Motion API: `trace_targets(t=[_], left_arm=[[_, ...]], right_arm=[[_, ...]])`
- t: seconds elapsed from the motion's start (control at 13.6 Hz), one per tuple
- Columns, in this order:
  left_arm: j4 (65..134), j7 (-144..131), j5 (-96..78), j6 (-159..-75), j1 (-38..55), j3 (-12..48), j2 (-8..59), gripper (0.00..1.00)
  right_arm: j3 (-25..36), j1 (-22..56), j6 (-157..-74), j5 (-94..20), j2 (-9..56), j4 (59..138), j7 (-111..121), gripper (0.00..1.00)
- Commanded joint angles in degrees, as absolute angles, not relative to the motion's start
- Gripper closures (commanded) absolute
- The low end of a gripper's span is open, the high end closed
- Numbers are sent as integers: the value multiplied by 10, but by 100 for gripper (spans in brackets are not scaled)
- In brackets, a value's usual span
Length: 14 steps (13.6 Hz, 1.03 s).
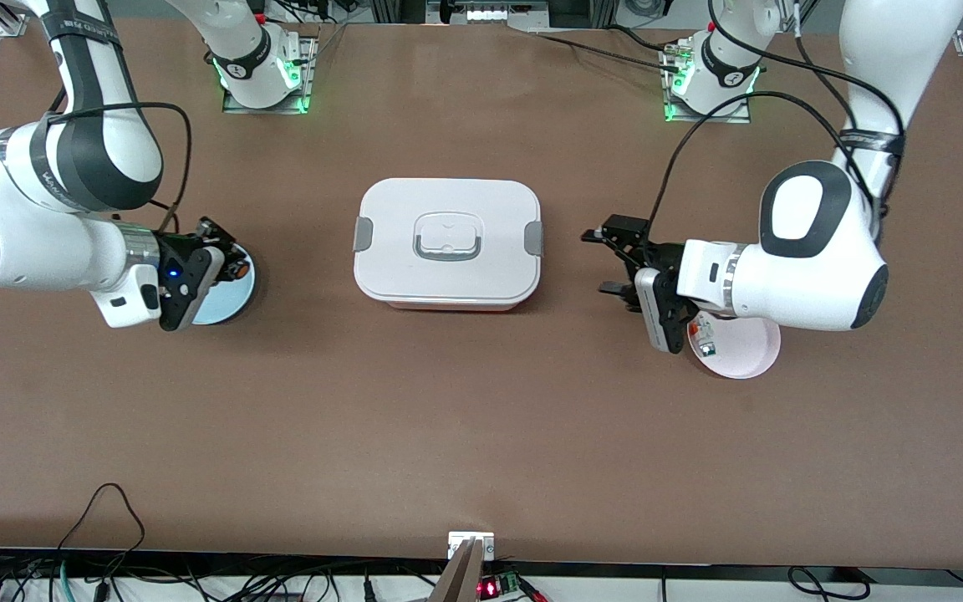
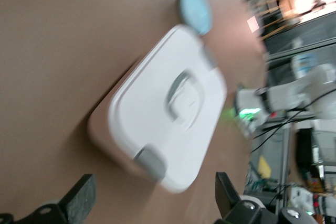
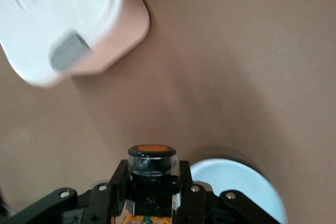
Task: Transfer orange switch to right arm and place
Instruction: 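Lower the switch onto the blue plate and open the right gripper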
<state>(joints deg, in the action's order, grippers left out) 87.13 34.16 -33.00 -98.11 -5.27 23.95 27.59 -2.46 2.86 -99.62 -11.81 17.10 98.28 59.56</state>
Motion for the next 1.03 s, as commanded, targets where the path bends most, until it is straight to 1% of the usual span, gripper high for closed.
trace_targets(t=[0.0,0.22,0.29,0.44,0.51,0.59,0.66,0.74,0.88,0.96], left_arm=[[850,196,-182,-921,-50,244,246,0],[824,73,-2,-828,-42,250,220,0],[824,52,36,-811,-36,241,200,0],[844,5,78,-809,-28,210,141,0],[862,-7,78,-822,-11,172,108,0],[886,-7,71,-859,23,114,78,0],[909,-4,19,-882,31,62,50,0],[942,-1,-10,-898,32,43,29,0],[1017,-4,26,-964,29,41,-26,0],[1038,-4,45,-989,24,41,-32,0]], right_arm=[[-31,-10,-1066,-78,138,1066,740,94],[-31,-53,-1167,-51,138,1136,874,95],[-30,-61,-1216,-51,138,1167,913,95],[-30,-69,-1297,-52,141,1221,933,95],[-30,-69,-1335,-52,143,1247,933,95],[-31,-69,-1372,-52,144,1271,933,95],[-31,-69,-1397,-53,148,1285,933,95],[-32,-69,-1406,-54,157,1290,933,95],[-32,-69,-1443,-54,165,1308,933,95],[-32,-69,-1458,-54,172,1315,933,95]])
